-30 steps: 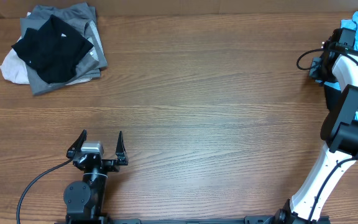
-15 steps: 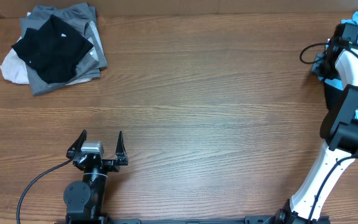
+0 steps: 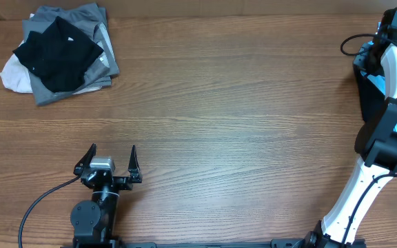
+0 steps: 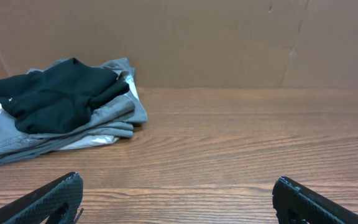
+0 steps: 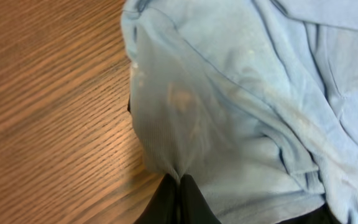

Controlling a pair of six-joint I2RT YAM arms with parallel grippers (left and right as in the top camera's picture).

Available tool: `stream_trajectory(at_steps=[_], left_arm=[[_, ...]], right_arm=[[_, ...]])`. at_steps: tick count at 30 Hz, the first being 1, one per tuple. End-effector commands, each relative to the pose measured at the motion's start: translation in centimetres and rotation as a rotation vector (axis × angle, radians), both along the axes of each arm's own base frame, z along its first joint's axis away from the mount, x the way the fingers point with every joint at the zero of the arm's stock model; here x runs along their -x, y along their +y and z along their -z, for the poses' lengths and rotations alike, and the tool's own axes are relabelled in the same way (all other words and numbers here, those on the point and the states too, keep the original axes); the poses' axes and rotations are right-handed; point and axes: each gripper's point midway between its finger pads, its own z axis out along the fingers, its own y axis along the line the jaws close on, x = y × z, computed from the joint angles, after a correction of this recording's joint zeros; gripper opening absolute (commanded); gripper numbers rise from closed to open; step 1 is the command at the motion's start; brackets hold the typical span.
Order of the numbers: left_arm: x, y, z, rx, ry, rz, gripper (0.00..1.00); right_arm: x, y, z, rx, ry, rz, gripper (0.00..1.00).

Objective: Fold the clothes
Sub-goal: 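Lift the blue T-shirt with the right gripper and drop it mid-table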

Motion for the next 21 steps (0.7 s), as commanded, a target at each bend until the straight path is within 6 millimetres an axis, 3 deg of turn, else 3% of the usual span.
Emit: stream_trajectory(at_steps=[1, 5, 11, 15, 17, 21], left_arm=[[0.0, 0.0, 0.0, -0.021, -0.005, 0.007, 1.0], [0.0, 0.0, 0.0, -0.021, -0.005, 0.007, 1.0], [0.0, 0.0, 0.0, -0.021, -0.005, 0.007, 1.0], [0.0, 0.0, 0.0, -0.021, -0.005, 0.007, 1.0], [0.0, 0.0, 0.0, -0.021, -0.005, 0.007, 1.0], [0.0, 0.0, 0.0, -0.021, -0.005, 0.007, 1.0]], right_arm=[[-0.6, -1.1, -5.3, 0.03, -0.134, 0.137, 0.04], [0.0, -1.9, -10.3, 0.083, -0.221, 0.203, 0.04], [1.4, -1.3, -18.8, 0.124, -0.377, 0.203, 0.04], [3.6, -0.6, -25.3, 0.136, -0.518, 0.243, 0.04], [5.3, 0.0, -29.3, 0.136, -0.612, 0.274, 0.04], [8.5, 1.5, -35.2, 0.151, -0.742, 0.275, 0.04]])
